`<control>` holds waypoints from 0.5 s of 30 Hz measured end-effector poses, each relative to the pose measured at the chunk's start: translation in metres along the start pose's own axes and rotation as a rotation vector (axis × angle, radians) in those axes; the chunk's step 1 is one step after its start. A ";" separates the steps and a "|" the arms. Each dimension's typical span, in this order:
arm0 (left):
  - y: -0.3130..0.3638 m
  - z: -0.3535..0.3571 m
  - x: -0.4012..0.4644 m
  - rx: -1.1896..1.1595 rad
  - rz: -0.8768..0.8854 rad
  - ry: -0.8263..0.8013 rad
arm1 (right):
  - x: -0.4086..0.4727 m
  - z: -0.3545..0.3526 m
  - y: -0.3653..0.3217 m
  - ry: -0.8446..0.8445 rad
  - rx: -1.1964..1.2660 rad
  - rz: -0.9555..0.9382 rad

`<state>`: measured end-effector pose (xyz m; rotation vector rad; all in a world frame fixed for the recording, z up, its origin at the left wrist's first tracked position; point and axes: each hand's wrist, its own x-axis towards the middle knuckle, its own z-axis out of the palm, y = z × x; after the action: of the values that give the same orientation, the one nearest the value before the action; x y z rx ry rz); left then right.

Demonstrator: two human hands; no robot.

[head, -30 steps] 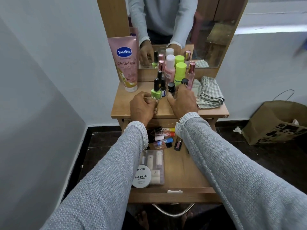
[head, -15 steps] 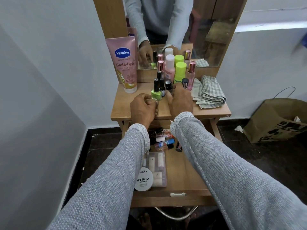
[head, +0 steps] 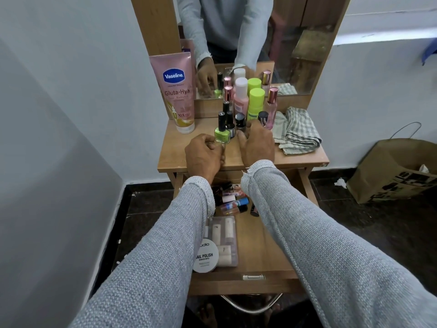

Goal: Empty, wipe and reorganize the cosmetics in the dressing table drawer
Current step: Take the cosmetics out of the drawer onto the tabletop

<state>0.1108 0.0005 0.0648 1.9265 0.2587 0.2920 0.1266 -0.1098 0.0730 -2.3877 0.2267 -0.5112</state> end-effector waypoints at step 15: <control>0.004 -0.001 -0.004 -0.007 -0.017 0.008 | 0.001 -0.037 0.030 0.086 0.162 0.142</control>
<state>0.1073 -0.0015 0.0689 1.9153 0.2790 0.2884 0.1115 -0.1542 0.0798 -2.1767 0.3756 -0.5454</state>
